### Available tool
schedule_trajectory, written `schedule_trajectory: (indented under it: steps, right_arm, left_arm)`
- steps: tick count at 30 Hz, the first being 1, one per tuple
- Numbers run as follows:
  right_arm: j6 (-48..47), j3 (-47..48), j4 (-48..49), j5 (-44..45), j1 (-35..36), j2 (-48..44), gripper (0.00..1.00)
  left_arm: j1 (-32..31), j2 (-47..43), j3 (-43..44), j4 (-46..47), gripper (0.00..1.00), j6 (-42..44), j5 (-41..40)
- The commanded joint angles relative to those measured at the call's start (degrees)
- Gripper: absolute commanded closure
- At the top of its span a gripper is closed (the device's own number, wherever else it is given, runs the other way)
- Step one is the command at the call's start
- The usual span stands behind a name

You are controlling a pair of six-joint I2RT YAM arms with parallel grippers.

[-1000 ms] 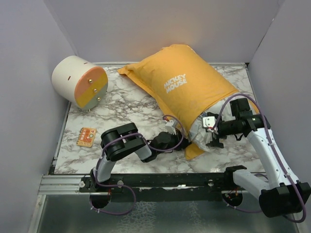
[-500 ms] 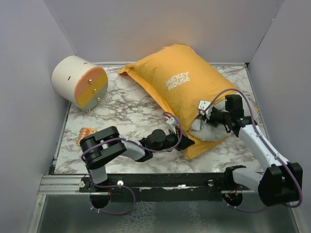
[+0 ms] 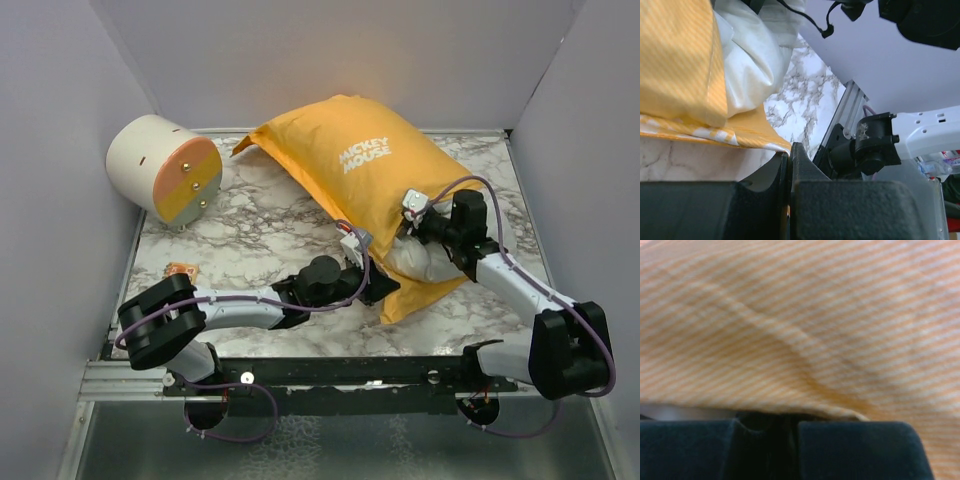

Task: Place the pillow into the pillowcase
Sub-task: Stuff the pillow into the pillowcase.

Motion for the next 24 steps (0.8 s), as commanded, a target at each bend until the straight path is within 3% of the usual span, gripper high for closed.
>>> schedule_trajectory:
  steps: [1,4,8,11,15,19,24]
  right_arm:
    - [-11.62,-2.08,-14.20,-12.72,0.38,3.33,0.95]
    - [-20.42,-2.20,-27.04,-23.23,0.78,3.15,0.89]
    - [-29.18,1.51,-40.38,-25.44,1.86,4.39,0.79]
    - [-35.31,10.87,-55.67,-25.36,1.80,3.47,0.68]
    - [-41.43,25.02,-75.36,-25.28,1.74,0.34,0.48]
    - [-36.74,31.48,-79.80,-21.88,1.70,-4.45,0.38]
    - [-34.66,37.61,-85.60,-16.70,1.70,-9.50,0.33]
  left_arm:
    - [-3.67,-1.78,-0.24,14.27,1.00,-4.78,11.56]
    - [-1.12,-2.10,-2.60,18.67,1.00,-8.39,11.20]
    - [0.38,-1.84,-2.16,20.93,1.00,-10.31,11.77]
    - [0.67,-2.25,-2.03,14.58,1.00,-8.29,10.45]
    - [2.64,-2.16,-7.40,11.44,1.00,-8.94,9.57]
    - [4.08,-2.11,-12.62,12.87,1.00,-10.76,9.04]
    - [5.73,-2.77,-12.52,11.56,1.00,-9.95,9.31]
